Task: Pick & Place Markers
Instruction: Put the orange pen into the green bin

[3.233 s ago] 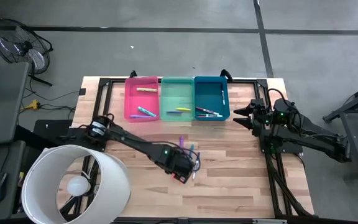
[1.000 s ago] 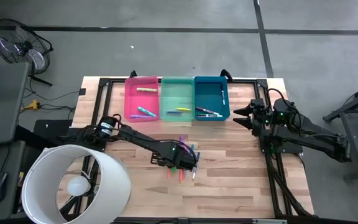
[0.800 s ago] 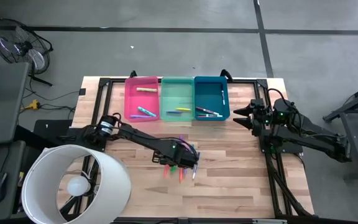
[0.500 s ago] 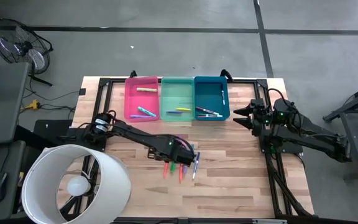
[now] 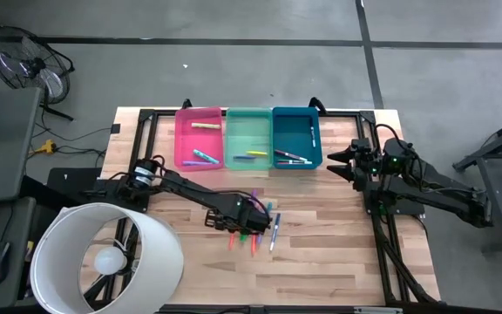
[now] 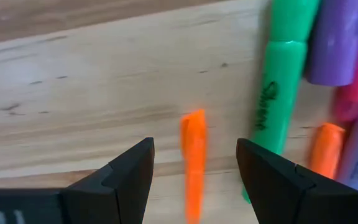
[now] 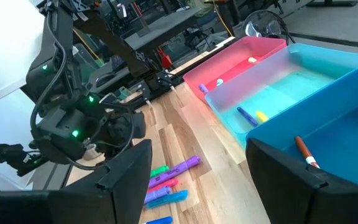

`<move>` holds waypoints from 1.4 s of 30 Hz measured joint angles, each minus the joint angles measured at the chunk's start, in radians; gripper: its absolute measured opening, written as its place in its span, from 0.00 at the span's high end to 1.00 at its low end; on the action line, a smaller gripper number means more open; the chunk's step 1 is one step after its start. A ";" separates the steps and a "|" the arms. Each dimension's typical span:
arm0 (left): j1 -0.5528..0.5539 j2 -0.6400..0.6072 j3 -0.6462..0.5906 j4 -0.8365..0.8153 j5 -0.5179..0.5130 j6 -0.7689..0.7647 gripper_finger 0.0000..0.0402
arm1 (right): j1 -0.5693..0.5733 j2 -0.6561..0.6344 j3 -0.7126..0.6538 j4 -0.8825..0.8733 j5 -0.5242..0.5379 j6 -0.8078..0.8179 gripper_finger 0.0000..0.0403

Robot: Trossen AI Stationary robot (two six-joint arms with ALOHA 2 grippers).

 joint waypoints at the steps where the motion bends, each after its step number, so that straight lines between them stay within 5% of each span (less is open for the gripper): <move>1: 0.000 0.000 -0.002 0.003 0.008 0.001 0.45 | 0.000 0.000 0.000 0.000 0.000 0.000 0.38; 35: -0.043 0.060 -0.029 0.119 0.121 0.027 0.45 | 0.000 0.000 0.000 0.000 0.000 0.000 0.38; 42: -0.047 0.062 -0.029 0.115 0.087 0.029 0.58 | 0.000 0.000 0.000 0.000 0.000 0.000 0.38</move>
